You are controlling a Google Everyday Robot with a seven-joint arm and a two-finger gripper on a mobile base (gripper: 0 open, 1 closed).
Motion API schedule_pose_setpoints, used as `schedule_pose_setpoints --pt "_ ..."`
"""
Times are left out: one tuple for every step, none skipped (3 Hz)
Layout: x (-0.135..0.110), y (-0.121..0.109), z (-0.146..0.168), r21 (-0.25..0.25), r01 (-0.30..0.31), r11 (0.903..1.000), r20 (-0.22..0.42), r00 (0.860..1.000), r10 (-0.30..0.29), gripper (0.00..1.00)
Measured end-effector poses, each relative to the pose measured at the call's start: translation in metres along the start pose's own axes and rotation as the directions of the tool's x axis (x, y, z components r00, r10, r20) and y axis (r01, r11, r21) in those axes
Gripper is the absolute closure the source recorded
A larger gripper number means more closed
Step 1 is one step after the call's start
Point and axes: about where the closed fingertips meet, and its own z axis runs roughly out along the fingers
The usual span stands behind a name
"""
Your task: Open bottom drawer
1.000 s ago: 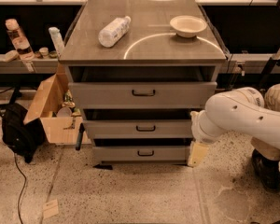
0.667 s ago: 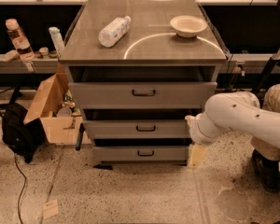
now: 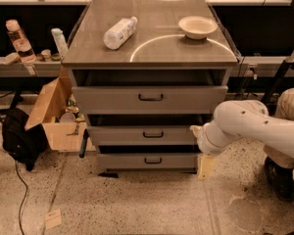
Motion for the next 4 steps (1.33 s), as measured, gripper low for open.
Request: schedule_pose_setpoints --pt "0.001 0.002 0.001 0.014 -0.015 0.9998 -0.005 1.000 0.015 0.00" --pt "0.011 0.004 0.019 0.027 -0.040 0.9988 -0.020 0.999 0.041 0.00" --pt "0.028 0.007 0.051 0.033 -0.079 0.9963 -0.026 0.996 0.080 0.00" --pt "0.045 0.012 0.090 0.020 -0.120 0.9925 -0.020 0.992 0.121 0.00"
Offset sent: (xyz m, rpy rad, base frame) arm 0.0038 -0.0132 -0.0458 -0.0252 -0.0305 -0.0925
